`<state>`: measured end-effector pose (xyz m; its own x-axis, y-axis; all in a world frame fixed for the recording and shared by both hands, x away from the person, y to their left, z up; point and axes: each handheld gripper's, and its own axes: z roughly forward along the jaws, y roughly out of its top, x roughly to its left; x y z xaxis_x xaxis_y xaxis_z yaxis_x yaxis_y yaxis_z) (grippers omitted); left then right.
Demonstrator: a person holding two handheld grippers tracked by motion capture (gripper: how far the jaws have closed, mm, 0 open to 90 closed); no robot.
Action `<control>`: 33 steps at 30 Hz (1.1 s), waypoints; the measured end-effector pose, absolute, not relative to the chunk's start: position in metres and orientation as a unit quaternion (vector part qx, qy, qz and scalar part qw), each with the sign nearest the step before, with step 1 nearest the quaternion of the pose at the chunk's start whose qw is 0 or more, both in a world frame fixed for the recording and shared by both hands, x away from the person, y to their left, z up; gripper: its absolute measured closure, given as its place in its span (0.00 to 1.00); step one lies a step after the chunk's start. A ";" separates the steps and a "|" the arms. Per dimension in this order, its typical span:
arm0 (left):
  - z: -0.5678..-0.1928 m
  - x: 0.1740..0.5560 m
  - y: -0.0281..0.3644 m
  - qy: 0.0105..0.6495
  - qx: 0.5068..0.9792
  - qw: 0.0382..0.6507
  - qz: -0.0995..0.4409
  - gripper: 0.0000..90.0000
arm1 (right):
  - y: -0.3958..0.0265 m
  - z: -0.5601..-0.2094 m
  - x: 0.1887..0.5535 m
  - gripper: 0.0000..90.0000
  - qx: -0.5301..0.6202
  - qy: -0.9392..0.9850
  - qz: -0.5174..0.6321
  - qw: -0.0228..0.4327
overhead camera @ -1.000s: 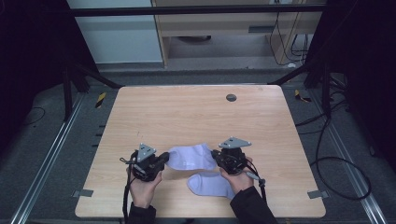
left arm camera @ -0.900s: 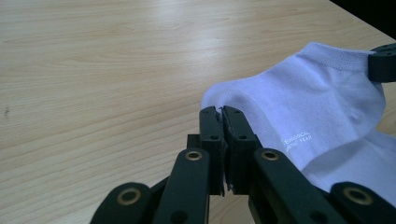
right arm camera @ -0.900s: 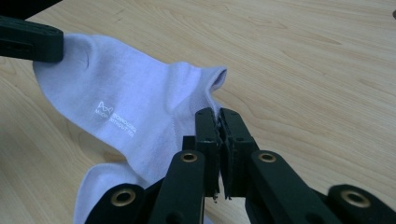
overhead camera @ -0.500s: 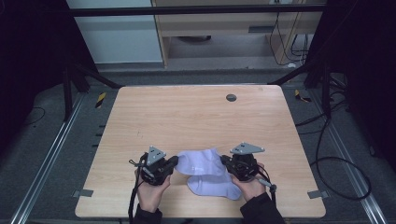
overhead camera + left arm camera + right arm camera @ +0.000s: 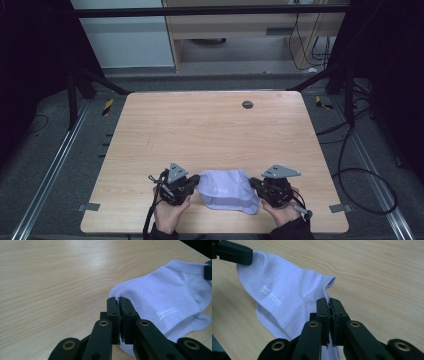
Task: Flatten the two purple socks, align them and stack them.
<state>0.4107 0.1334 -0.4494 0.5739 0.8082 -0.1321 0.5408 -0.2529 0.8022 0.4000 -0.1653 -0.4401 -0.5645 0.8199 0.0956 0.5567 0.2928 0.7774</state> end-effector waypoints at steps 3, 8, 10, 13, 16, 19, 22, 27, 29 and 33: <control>-0.454 0.409 0.130 0.431 0.780 0.428 0.150 0.96 | -0.170 -0.442 0.396 0.97 0.440 0.787 0.402 0.160; -0.463 0.408 0.126 0.429 0.787 0.422 0.138 0.96 | -0.175 -0.448 0.391 0.97 0.441 0.792 0.394 0.154; -0.465 0.408 0.124 0.428 0.789 0.420 0.135 0.96 | -0.177 -0.450 0.390 0.97 0.445 0.791 0.392 0.151; -0.469 0.408 0.122 0.427 0.791 0.418 0.132 0.96 | -0.180 -0.453 0.389 0.97 0.447 0.791 0.391 0.148; -0.473 0.408 0.121 0.428 0.792 0.415 0.128 0.96 | -0.181 -0.455 0.389 0.97 0.448 0.792 0.388 0.145; -0.477 0.408 0.120 0.429 0.794 0.413 0.124 0.96 | -0.180 -0.458 0.389 0.97 0.447 0.797 0.382 0.141; -0.480 0.409 0.119 0.429 0.796 0.409 0.123 0.96 | -0.180 -0.459 0.388 0.97 0.449 0.798 0.378 0.138; -0.483 0.409 0.118 0.429 0.798 0.405 0.123 0.96 | -0.181 -0.462 0.389 0.97 0.447 0.801 0.375 0.136; -0.484 0.409 0.118 0.429 0.799 0.403 0.123 0.96 | -0.180 -0.463 0.389 0.97 0.448 0.801 0.374 0.133; -0.488 0.409 0.118 0.432 0.800 0.399 0.118 0.96 | -0.179 -0.466 0.389 0.97 0.448 0.805 0.367 0.128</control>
